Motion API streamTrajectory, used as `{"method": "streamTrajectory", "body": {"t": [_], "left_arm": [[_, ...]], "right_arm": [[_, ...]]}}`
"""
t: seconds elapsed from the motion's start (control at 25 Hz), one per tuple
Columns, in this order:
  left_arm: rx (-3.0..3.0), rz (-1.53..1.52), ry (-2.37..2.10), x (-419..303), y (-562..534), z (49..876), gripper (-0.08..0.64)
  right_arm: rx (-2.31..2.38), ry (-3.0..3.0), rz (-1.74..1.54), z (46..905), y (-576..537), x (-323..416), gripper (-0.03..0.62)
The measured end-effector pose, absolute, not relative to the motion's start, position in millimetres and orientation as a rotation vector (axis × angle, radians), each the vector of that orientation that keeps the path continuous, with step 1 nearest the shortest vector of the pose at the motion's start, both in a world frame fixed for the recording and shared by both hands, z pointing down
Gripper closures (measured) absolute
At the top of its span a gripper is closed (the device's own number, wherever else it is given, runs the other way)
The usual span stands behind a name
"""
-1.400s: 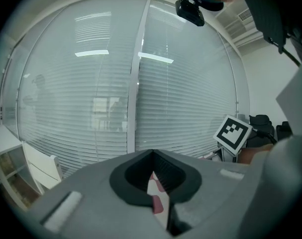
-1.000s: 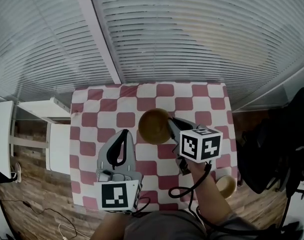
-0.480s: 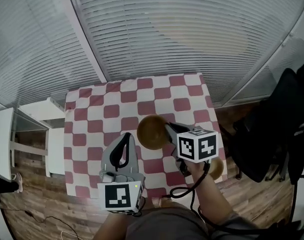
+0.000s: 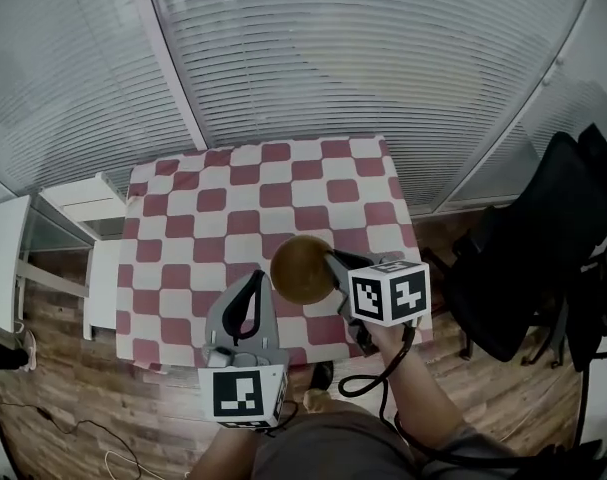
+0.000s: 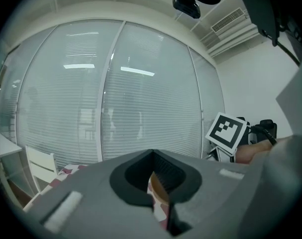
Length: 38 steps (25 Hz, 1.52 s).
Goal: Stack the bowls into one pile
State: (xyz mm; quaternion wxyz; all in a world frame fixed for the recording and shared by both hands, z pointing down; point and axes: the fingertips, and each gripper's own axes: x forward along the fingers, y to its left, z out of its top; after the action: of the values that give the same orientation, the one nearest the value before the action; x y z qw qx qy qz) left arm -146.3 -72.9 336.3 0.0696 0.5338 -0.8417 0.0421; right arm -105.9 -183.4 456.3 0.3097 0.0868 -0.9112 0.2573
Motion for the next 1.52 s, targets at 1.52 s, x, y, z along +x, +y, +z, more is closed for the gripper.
{"method": "streamTrajectory", "body": {"t": [1.52], "left_arm": [[1.685,0.124,-2.539,-88,-21,312,0.56]], "right_arm": [[0.3,-2.41,0.681,442,-136,-25,0.549]]}}
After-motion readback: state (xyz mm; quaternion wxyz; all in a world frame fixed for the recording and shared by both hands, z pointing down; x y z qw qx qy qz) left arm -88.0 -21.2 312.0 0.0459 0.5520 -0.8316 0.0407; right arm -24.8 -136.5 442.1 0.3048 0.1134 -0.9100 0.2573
